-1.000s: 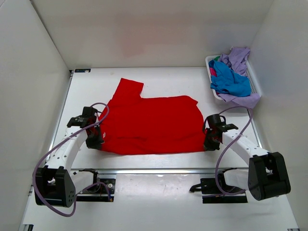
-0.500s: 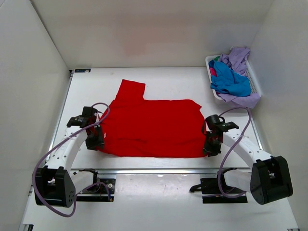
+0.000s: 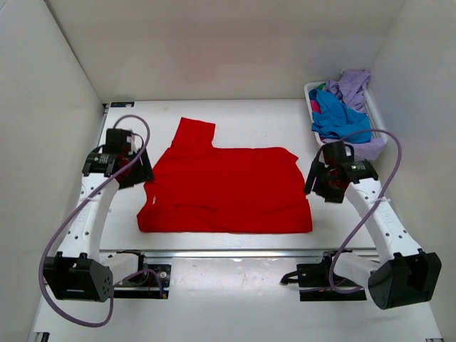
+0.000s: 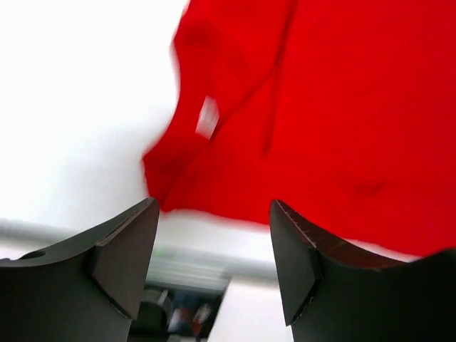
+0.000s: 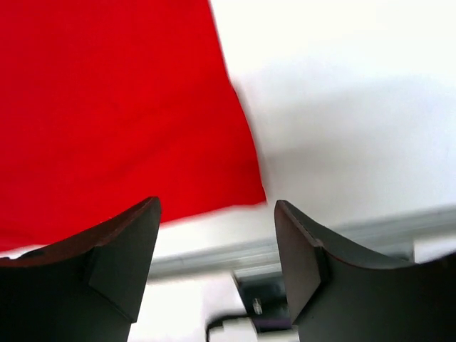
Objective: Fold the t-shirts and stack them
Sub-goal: Fold the flattened tshirt in 1/3 of the way, then grap the side of the flattened tshirt furthest away from the robot with both arms
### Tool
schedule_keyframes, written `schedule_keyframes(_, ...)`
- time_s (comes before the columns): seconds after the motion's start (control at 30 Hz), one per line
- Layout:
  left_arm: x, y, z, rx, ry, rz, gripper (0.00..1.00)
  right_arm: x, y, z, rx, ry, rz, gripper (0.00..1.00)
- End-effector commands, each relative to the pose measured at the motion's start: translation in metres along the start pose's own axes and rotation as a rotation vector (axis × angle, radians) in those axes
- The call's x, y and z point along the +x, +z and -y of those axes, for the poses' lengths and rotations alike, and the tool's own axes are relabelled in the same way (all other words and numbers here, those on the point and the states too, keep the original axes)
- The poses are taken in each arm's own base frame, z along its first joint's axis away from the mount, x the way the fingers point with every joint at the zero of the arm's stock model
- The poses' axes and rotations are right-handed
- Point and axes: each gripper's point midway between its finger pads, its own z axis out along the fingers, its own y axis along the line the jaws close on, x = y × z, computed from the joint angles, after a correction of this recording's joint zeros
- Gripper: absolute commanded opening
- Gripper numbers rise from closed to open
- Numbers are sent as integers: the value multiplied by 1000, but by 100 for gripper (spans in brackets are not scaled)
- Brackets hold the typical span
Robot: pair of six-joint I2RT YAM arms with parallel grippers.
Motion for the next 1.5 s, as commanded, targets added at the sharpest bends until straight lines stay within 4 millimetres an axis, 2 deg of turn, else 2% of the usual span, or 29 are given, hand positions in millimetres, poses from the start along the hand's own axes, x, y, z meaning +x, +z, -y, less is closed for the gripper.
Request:
schedule_keyframes(0.0,-75,-6,35,103,-66,195,74,-49,-7,-10,-8,-12,164,62)
schedule_keyframes(0.07,-108,1,59,162,-71,258,72,-70,-1,-23,-44,-1,240,60)
schedule_keyframes(0.13,-139,17,77,184,-66,273,69,-93,15,-33,-47,29,289,57)
schedule_keyframes(0.17,-151,20,83,201,-71,294,68,-98,21,-33,-37,46,301,54)
schedule_keyframes(0.23,-176,42,93,202,-74,303,64,-113,44,-41,-29,65,325,51)
schedule_keyframes(0.3,-196,60,93,176,-72,322,63,-122,61,-47,-27,84,328,46)
schedule_keyframes(0.37,-213,81,101,172,-65,330,60,-136,76,-53,5,88,344,46)
schedule_keyframes(0.4,-224,93,103,162,-65,343,60,-145,76,-59,0,90,357,45)
schedule_keyframes(0.47,-234,115,108,164,-57,338,60,-149,93,-64,18,95,335,45)
schedule_keyframes(0.6,-260,154,129,162,-19,332,63,-159,107,-67,33,97,332,46)
schedule_keyframes(0.63,-277,147,134,167,-12,361,64,-161,107,-71,27,91,340,46)
schedule_keyframes(0.67,-272,169,135,145,-5,324,65,-165,111,-69,34,98,338,46)
schedule_keyframes(0.7,-281,177,141,144,7,328,65,-170,109,-70,34,103,347,46)
schedule_keyframes(0.73,-277,184,141,129,13,293,65,-170,113,-69,47,104,343,47)
schedule_keyframes(0.8,-295,203,152,129,18,304,65,-175,116,-71,41,108,345,47)
schedule_keyframes(0.93,-276,241,152,134,12,226,65,-179,121,-72,51,107,343,47)
schedule_keyframes(1.0,-276,251,150,106,31,232,65,-179,124,-74,45,100,338,47)
schedule_keyframes(1.13,-261,271,149,101,37,185,67,-174,131,-75,49,105,318,47)
schedule_keyframes(1.33,-245,294,157,134,61,142,69,-165,140,-68,76,102,293,55)
schedule_keyframes(1.4,-252,291,157,124,47,168,69,-167,140,-73,70,108,307,55)
schedule_keyframes(1.47,-254,289,159,133,50,174,68,-166,142,-69,88,123,294,55)
